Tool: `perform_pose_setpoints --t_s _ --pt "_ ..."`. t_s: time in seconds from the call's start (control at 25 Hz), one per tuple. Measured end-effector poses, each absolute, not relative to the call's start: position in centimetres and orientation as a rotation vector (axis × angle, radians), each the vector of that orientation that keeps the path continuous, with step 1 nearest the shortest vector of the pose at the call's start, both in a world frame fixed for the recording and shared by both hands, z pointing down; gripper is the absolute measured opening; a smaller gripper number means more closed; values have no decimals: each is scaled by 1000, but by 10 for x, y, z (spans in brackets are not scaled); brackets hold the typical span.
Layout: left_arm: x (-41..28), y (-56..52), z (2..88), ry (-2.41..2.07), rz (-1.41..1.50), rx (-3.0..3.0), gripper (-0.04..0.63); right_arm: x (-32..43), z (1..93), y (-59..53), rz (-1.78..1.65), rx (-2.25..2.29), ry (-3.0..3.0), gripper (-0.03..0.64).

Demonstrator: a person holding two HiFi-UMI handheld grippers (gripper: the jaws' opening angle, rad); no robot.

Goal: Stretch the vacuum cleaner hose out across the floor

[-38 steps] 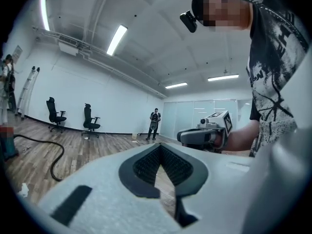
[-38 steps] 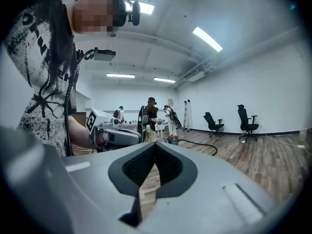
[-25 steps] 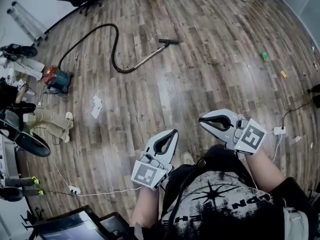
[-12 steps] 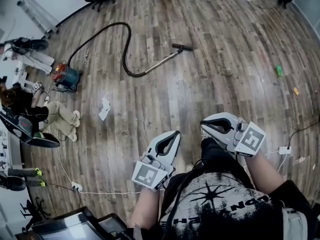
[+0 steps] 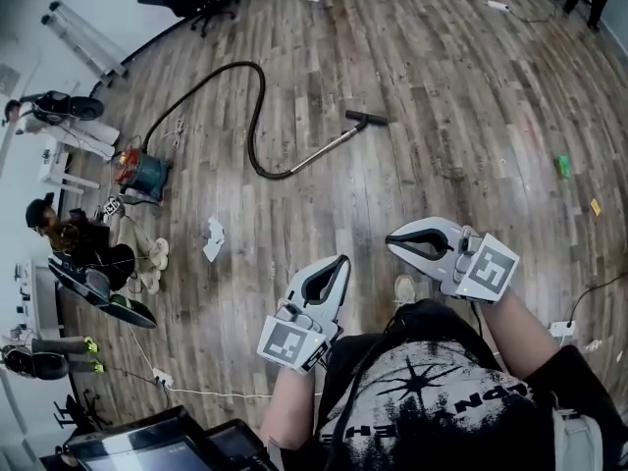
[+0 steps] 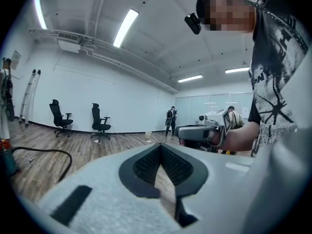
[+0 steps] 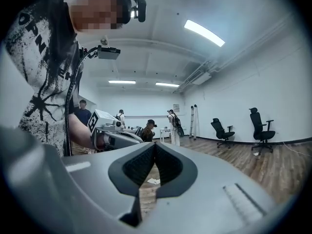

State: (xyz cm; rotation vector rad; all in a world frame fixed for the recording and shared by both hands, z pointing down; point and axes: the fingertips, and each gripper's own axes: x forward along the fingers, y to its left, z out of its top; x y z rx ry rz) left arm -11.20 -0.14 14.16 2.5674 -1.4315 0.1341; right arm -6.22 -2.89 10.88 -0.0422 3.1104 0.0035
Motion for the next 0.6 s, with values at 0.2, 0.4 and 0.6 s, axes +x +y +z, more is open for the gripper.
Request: perform_pose_setpoints --t_s 0.2,0.4,0.6 --pt "-98 -47 139 -1441 137 2574 2 -49 113 -71 -46 -52 3100 6" --pt "-104 -73 149 -1450 122 2556 2 -55 139 -97 -140 -49 3181 6" --pt "-135 -107 149 -1465 128 2553 2 -90 133 -128 -115 -16 3172 6"
